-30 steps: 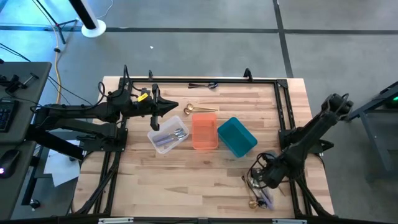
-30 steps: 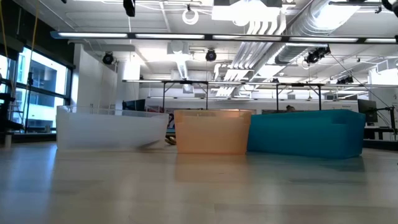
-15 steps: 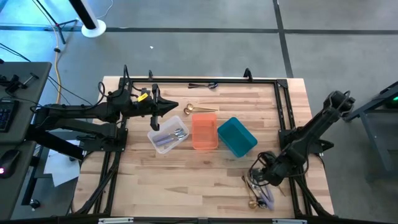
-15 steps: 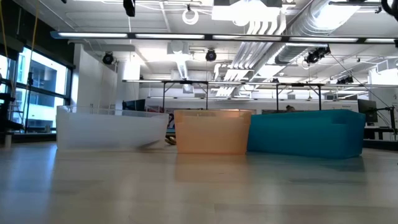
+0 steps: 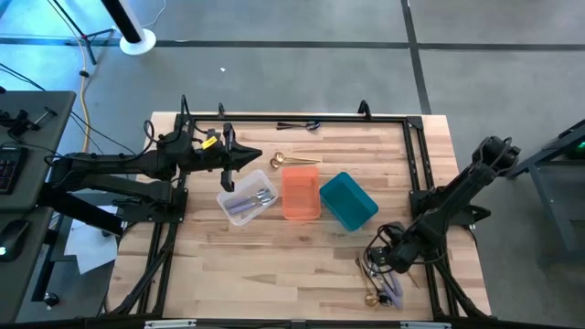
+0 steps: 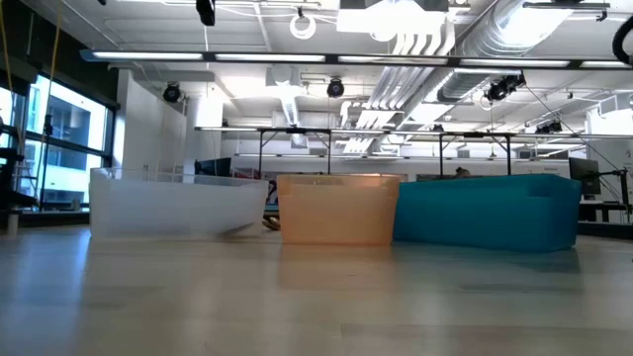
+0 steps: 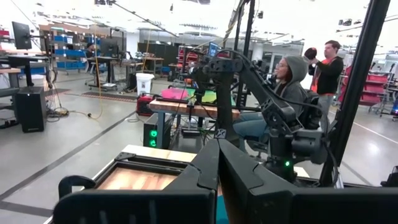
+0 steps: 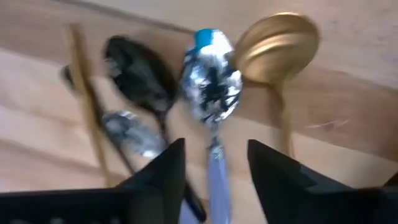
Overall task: Sort silverware by color (type)
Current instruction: Put the purple spoon into the white bin
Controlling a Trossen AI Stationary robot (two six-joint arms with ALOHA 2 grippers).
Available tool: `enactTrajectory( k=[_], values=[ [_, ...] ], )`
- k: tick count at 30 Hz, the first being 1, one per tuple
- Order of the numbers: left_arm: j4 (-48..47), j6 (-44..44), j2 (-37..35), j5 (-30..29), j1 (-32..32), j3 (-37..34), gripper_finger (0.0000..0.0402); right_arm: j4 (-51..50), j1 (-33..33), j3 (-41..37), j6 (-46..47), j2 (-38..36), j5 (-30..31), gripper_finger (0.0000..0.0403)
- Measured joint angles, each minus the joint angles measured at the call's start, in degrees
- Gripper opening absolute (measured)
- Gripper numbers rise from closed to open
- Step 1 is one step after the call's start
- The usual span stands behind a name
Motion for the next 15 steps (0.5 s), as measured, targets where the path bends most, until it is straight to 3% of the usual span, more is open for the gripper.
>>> enactTrajectory(
  k=[4, 15],
  values=[
    [0.03, -0.02, 0.0, 0.0, 0.0, 0.01, 0.0, 2.14, 0.0, -0.45, 0.91, 2.35, -0.92, 0.0189],
    [0.08, 0.0, 0.0, -1.29, 0.0, 0.01, 0.0, 6.45, -0.16, -0.35, 3.36, 8.22, -3.46, 0.0193]
  ],
)
